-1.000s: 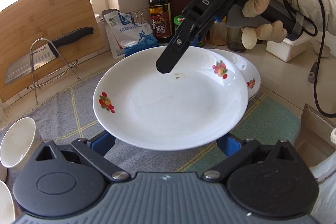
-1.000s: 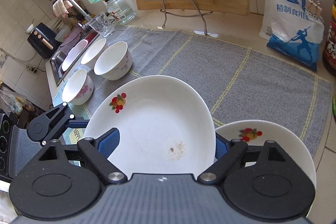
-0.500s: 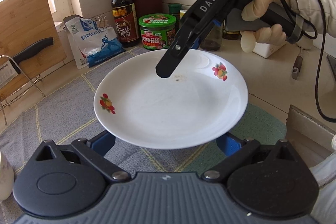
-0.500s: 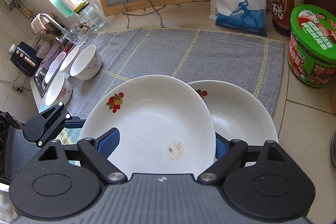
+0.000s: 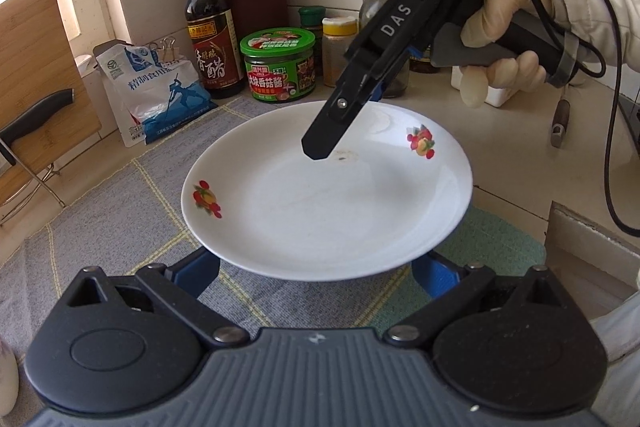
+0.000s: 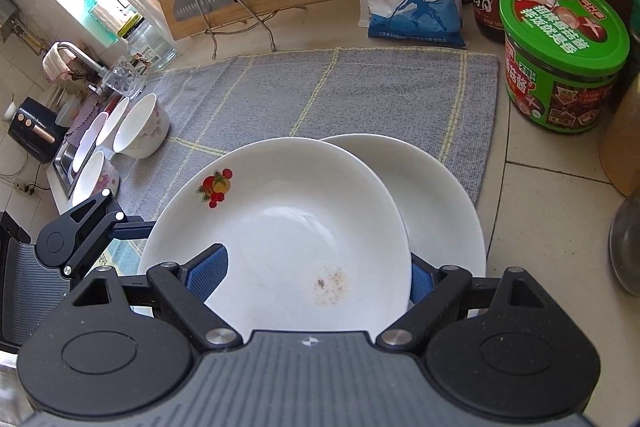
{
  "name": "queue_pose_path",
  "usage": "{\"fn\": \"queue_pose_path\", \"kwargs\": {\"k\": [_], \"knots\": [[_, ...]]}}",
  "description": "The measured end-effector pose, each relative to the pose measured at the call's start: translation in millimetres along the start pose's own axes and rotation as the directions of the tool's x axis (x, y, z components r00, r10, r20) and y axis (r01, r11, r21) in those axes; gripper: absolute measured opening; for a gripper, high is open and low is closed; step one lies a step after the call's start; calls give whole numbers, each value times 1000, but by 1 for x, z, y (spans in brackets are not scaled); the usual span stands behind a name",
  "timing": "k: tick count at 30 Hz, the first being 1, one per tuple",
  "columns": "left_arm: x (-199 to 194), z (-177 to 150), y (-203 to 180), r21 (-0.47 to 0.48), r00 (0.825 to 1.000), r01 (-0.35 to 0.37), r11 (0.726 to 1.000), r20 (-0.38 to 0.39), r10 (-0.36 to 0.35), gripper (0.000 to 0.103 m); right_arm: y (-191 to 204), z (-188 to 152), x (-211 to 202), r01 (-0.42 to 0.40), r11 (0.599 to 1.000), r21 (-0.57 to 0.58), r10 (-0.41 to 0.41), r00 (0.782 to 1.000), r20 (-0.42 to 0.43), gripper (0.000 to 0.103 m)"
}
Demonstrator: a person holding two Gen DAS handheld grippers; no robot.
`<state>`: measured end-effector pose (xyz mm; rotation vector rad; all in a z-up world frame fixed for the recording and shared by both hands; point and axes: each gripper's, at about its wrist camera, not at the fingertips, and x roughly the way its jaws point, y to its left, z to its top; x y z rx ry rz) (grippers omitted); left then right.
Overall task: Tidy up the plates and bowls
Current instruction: 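Lower the held plate onto the stack and open the right tool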
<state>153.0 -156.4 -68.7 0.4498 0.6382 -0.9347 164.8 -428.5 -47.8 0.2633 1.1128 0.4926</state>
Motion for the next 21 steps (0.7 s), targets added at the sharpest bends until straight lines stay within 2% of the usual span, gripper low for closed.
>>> {"fn": "queue_pose_path", "kwargs": {"k": [21], "knots": [[19, 0, 19, 22, 999, 43, 999, -1, -43, 102, -5, -23, -18, 48, 997, 64, -49, 999, 19, 93]]}}
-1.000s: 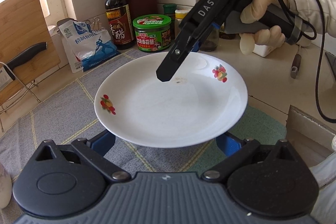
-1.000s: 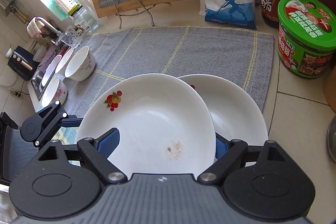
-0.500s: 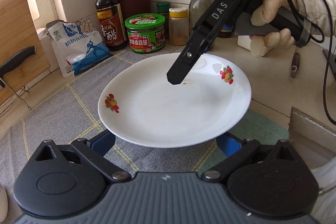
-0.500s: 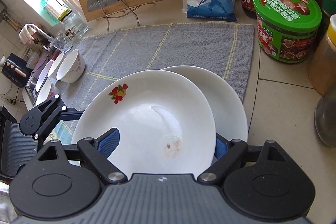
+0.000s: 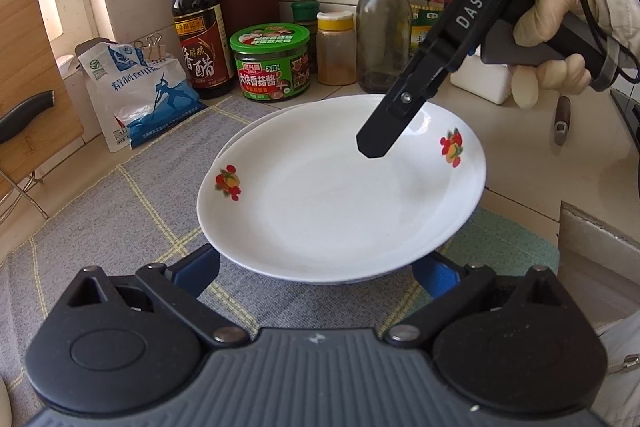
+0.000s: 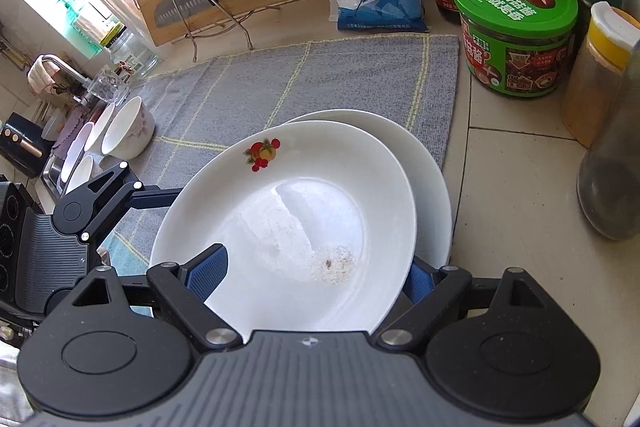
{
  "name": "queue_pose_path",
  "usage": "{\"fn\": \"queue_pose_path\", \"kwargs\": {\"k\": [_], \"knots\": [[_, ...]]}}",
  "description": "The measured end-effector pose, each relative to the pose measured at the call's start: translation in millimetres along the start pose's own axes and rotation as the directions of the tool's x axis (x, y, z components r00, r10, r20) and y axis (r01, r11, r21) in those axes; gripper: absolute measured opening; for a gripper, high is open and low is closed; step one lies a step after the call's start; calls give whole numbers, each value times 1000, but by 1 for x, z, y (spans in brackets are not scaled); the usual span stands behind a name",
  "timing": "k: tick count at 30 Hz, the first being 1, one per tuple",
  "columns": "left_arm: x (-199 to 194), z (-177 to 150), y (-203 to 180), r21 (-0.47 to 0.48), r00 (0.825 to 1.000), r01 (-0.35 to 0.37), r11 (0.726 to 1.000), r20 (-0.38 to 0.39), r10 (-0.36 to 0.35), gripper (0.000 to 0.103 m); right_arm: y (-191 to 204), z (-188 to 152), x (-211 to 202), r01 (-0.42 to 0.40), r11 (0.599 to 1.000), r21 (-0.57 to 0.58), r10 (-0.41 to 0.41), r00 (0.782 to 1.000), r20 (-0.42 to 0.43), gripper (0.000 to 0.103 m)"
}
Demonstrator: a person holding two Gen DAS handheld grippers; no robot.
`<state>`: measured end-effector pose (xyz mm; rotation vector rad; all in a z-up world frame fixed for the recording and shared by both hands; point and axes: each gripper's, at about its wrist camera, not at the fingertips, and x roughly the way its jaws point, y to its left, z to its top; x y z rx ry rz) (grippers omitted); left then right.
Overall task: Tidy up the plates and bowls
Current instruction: 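Lower the held plate onto the stack and open the right tool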
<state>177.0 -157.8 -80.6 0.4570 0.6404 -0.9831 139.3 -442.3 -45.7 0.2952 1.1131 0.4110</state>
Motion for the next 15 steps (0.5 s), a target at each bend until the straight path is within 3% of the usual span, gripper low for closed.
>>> {"fn": "queue_pose_path", "kwargs": {"k": [6, 15], "knots": [[0, 0, -1, 35, 1000, -1, 999, 17, 1, 102, 0, -6, -8, 22, 1000, 23, -22, 999, 24, 93], [-7, -5, 3, 17, 1000, 2, 1000, 31, -3, 101, 10, -9, -14, 94, 994, 49, -95, 995, 35, 96]]}}
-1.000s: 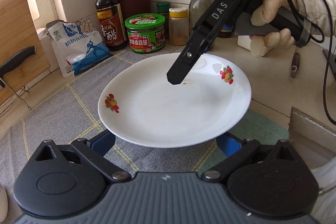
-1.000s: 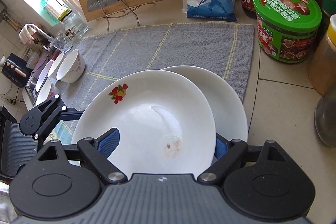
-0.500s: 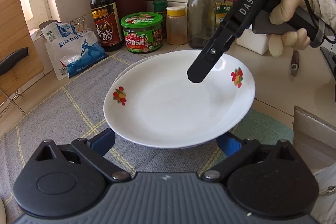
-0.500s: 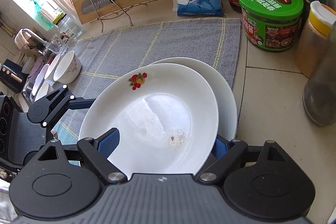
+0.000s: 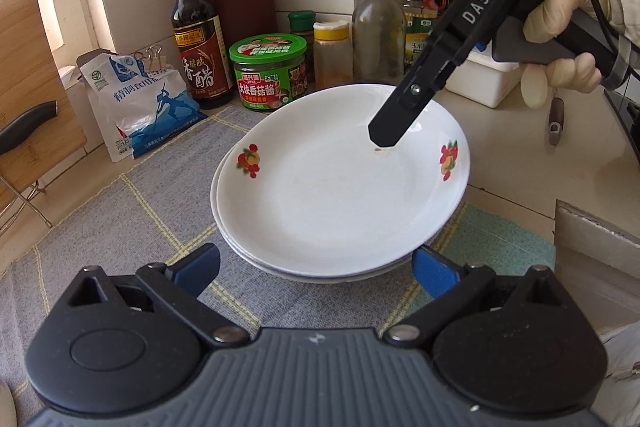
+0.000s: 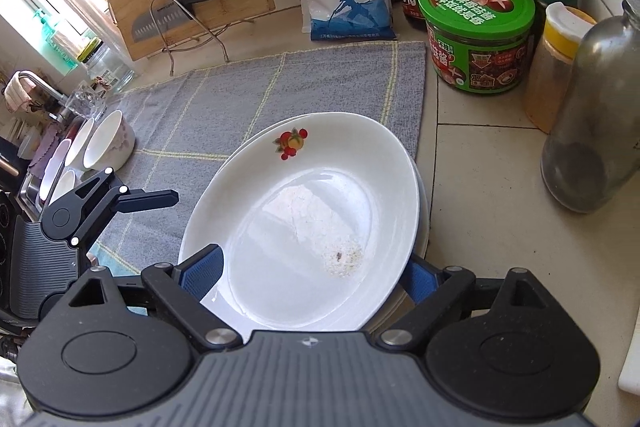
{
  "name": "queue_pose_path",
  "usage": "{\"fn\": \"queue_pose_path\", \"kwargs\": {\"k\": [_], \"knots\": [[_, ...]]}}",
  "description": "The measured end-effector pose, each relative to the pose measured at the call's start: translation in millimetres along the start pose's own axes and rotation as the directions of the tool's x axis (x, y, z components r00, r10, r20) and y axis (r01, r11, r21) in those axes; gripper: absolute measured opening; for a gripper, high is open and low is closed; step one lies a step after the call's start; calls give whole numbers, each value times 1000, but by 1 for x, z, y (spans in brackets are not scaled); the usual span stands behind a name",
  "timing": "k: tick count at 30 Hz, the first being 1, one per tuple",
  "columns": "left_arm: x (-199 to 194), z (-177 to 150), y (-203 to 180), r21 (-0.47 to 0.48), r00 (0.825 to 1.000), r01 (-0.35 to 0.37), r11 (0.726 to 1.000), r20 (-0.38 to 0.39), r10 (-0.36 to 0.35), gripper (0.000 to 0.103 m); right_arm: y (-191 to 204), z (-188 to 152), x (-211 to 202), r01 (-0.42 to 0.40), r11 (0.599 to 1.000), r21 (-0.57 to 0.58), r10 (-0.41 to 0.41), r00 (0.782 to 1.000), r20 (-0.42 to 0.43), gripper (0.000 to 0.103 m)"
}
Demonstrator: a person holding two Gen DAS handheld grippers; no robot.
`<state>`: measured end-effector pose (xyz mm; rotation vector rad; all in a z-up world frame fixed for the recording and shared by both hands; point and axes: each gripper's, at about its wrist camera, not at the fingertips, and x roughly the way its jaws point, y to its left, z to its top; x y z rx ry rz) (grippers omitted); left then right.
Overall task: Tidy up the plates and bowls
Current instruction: 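Lower the held plate onto the stack and open the right tool, then move the right tool toward the white bowls on the towel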
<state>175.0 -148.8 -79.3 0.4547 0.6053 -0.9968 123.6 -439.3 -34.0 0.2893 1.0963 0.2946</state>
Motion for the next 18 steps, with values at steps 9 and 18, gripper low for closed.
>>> {"fn": "queue_pose_path", "kwargs": {"k": [9, 18], "knots": [[-19, -6, 6, -19, 999, -5, 1000, 32, 6, 101, 8, -1, 1, 98, 995, 34, -97, 995, -19, 99], [-33, -17, 10, -39, 999, -15, 999, 43, 17, 101, 32, -5, -12, 195, 980, -22, -193, 978, 84, 103]]}}
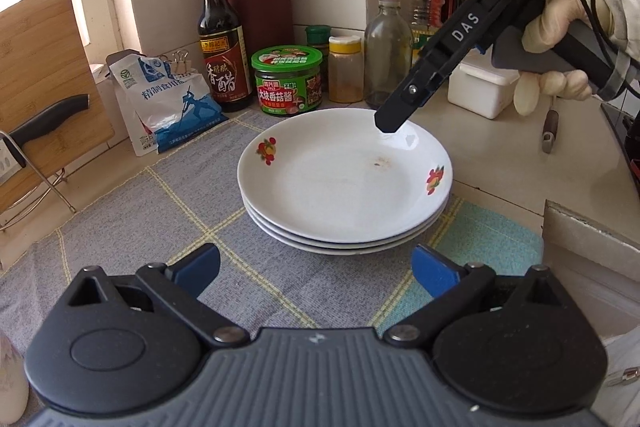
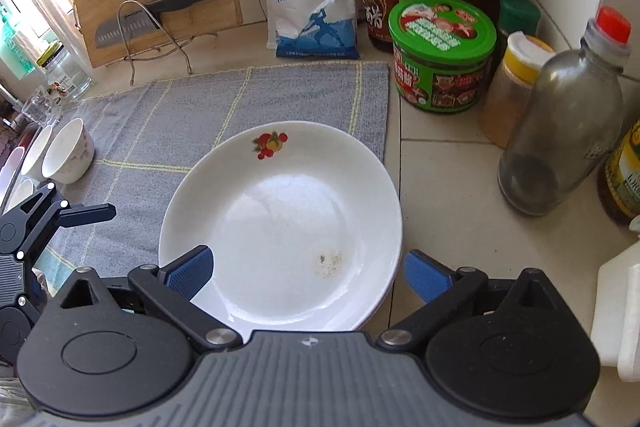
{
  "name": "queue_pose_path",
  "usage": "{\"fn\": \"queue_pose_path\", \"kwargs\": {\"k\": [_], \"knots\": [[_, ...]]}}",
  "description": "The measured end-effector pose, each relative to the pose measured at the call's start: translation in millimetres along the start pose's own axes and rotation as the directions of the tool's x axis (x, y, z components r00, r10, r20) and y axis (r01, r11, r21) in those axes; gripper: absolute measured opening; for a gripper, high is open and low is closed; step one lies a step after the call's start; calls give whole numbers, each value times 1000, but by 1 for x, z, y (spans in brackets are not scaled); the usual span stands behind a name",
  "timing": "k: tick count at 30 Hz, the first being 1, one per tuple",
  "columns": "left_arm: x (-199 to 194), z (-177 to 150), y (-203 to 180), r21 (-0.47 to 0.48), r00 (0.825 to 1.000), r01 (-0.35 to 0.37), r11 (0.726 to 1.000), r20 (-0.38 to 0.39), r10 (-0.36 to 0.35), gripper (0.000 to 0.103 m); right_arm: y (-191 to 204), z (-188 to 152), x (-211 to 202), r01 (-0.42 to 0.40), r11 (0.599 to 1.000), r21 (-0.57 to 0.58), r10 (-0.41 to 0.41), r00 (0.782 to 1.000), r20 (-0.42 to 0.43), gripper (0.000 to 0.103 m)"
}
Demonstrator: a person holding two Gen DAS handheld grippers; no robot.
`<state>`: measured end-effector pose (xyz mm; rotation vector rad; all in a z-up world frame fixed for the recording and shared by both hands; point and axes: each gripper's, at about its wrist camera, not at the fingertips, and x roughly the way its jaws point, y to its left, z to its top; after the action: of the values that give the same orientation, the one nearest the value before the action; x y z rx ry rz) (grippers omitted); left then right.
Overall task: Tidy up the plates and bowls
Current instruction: 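Move the right tool toward the white bowls on the towel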
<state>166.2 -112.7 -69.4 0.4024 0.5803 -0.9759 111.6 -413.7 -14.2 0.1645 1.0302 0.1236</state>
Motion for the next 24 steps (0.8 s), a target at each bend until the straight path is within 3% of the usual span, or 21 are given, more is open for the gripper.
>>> {"fn": "queue_pose_path", "kwargs": {"k": [3, 9, 14, 24], "knots": [[-8, -3, 3, -24, 1000, -7, 1000, 12, 7, 101, 18, 0, -4, 19, 999, -42, -17, 999, 49, 103], [-30, -13, 13, -70, 998, -40, 997, 40, 43, 101, 55, 0, -4, -37, 995, -88, 47, 992, 115, 103], [-52, -25, 26, -124, 993, -96, 988, 52, 103, 101, 94, -1, -2, -28, 988, -154, 55, 984, 170, 103], [-105, -63, 48, -229, 962, -254, 939, 37, 270, 101, 183, 11, 21, -123, 953, -277, 177, 967, 181, 103]]}}
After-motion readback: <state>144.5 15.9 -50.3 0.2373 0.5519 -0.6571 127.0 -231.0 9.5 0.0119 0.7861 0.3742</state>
